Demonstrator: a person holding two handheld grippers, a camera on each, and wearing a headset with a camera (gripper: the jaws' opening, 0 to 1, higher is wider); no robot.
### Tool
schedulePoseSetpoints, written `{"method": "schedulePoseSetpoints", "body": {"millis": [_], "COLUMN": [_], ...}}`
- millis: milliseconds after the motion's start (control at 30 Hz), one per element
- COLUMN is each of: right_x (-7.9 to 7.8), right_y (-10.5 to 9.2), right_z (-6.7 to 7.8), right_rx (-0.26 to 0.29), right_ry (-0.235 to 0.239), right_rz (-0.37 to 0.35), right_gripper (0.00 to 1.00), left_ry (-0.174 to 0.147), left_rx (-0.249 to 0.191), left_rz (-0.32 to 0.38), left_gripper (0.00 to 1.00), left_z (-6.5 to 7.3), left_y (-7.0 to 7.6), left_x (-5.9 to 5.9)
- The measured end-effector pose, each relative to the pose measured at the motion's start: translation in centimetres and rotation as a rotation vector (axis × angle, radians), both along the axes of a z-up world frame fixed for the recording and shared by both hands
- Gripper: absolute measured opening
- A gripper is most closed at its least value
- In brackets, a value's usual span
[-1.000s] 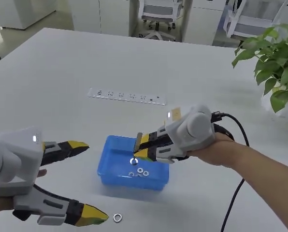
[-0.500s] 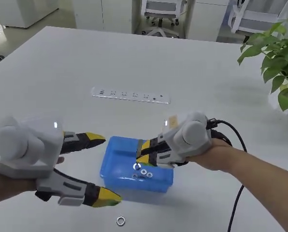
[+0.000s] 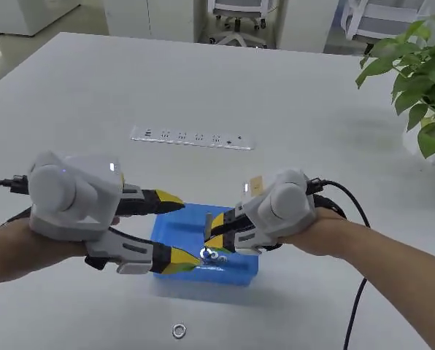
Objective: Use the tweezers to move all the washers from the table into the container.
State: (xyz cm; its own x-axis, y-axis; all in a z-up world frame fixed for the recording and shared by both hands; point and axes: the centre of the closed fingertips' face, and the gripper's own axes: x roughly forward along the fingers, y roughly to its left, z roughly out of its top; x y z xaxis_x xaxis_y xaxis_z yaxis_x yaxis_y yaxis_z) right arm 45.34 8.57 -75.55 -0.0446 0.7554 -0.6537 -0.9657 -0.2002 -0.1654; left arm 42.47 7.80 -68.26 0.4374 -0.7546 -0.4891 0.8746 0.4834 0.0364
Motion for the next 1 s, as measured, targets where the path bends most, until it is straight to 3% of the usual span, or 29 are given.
{"method": "schedulePoseSetpoints", "body": {"millis": [300,833,1000], "right_x": [-0.1,-0.3,-0.4], "right_y": [0.0,0.0,0.0], "right_z": [-0.4,-0.7,-0.8], "right_rx": [-0.002,-0.008,-0.015], "right_ry": [0.001,-0.003,-0.013], "right_rz": [0.009,0.027,0.039], "right_gripper": [0.09,0.09,0.1], "left_ry": [-0.009,-0.01,-0.013], "left_rx": [0.024,0.055,0.06], "left_rz": [-0.006,-0.05,-0.066], "left_gripper": [0.29,0.1,0.1], "left_z": [-0.7,-1.7,-1.8], "left_y": [-0.5,-1.2,-1.4], "left_x": [1.6,2.6,2.5]}}
